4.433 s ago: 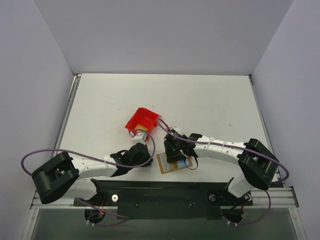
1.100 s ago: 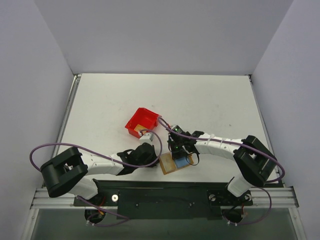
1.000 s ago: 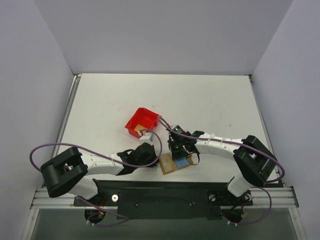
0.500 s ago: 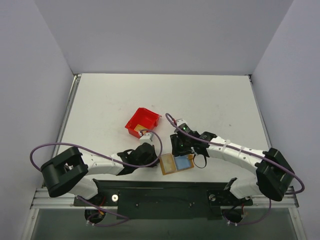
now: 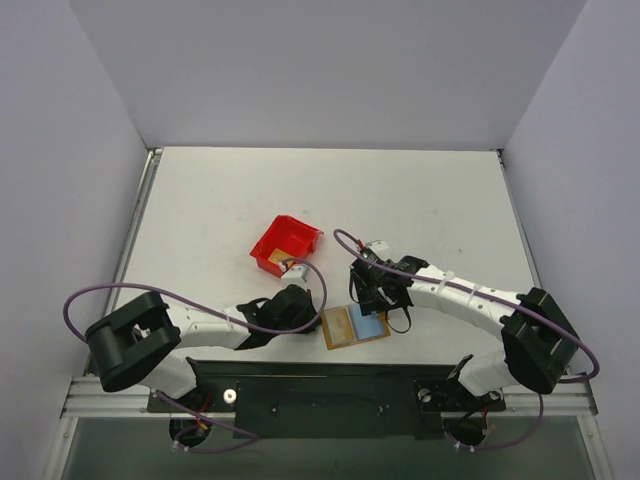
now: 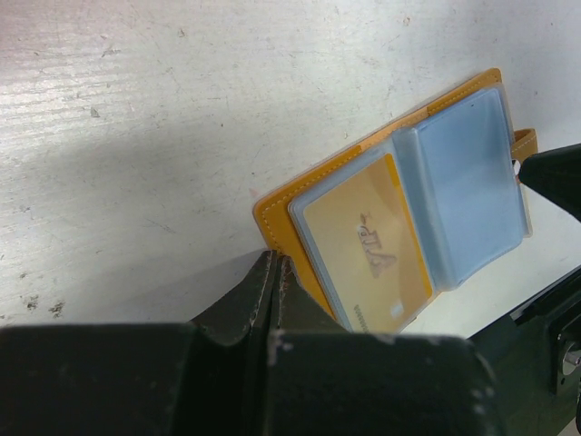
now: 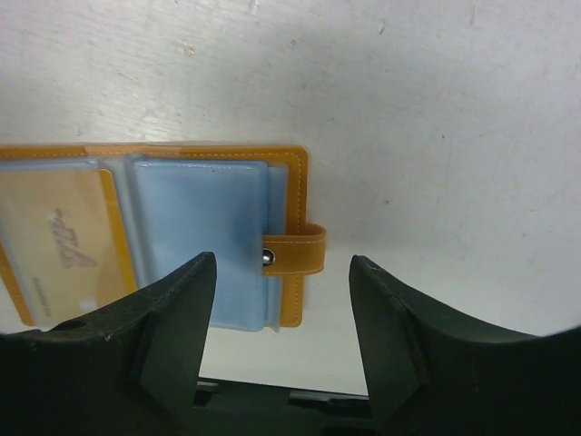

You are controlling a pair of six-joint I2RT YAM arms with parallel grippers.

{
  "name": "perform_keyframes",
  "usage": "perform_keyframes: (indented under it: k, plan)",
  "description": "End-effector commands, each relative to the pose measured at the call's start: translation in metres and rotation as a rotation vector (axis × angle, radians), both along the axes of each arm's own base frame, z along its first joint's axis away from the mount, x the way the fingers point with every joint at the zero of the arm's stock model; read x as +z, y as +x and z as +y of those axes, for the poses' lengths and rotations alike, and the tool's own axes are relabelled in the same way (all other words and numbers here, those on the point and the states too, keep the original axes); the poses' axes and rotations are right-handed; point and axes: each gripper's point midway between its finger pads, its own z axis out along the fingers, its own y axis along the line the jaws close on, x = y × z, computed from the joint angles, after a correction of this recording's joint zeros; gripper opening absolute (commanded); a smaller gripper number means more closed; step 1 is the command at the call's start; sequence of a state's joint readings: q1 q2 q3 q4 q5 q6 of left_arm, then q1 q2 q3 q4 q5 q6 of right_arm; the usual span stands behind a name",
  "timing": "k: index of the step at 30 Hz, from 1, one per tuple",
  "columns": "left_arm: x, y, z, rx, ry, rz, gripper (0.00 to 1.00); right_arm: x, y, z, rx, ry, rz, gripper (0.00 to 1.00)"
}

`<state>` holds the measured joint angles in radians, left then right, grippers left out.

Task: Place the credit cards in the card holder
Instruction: Close the card holder at the center of the board.

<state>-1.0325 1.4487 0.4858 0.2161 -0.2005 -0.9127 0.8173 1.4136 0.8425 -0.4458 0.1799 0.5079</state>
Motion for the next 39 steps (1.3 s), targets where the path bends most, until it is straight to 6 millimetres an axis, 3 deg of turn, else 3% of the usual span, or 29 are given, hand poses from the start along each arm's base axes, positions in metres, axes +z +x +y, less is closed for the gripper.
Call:
perform_keyframes:
  k: [1,9,17,25,32,35,39]
  plan:
    - [-0.026,-0.016,0.018,-0.034,0.113,0.063,0.0,-0.013,-0.009,-0.025,-0.067,-0.072,0.045,0.56]
    - [-0.026,-0.015,0.016,-0.038,0.117,0.063,0.0,-0.028,-0.013,-0.039,-0.143,-0.021,0.08,0.55]
    - [-0.026,-0.014,0.013,-0.043,0.118,0.065,0.0,-0.041,-0.018,-0.04,-0.164,0.022,0.115,0.49]
    - [-0.027,-0.014,0.014,-0.041,0.119,0.066,0.0,-0.049,-0.024,-0.029,-0.193,0.182,0.184,0.33]
    - [-0.027,-0.014,0.013,-0.044,0.118,0.066,0.0,-0.05,-0.023,-0.032,-0.234,0.243,0.203,0.17]
    - [-0.027,-0.014,0.013,-0.044,0.119,0.064,0.0,-0.047,-0.022,-0.031,-0.235,0.259,0.195,0.06]
    - [-0.027,-0.014,0.014,-0.042,0.12,0.065,0.0,-0.035,-0.016,-0.031,-0.247,0.281,0.159,0.0]
